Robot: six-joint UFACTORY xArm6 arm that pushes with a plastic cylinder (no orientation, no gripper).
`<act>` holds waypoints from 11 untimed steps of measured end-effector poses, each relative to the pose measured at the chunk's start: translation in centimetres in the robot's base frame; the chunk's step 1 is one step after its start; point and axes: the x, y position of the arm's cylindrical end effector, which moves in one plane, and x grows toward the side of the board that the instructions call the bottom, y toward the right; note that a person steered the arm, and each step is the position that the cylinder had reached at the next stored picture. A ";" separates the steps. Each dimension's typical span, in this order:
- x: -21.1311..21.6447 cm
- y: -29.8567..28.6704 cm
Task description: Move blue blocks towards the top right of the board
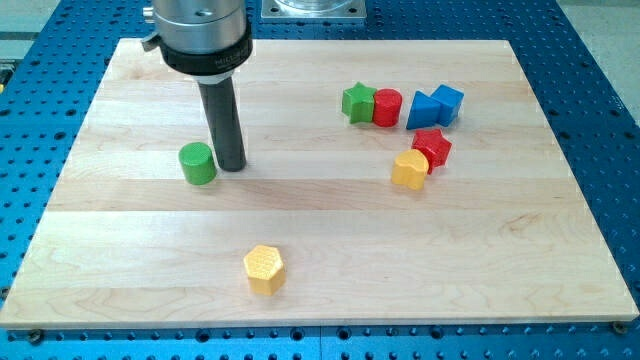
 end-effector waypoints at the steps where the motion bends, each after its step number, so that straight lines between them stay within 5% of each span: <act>1: 1.1 -3.7; 2: -3.3 -9.0; 3: -4.4 -2.6; 6: -8.4 28.9; 9: -13.3 41.9; 10: -16.2 44.0; 11: -16.6 37.9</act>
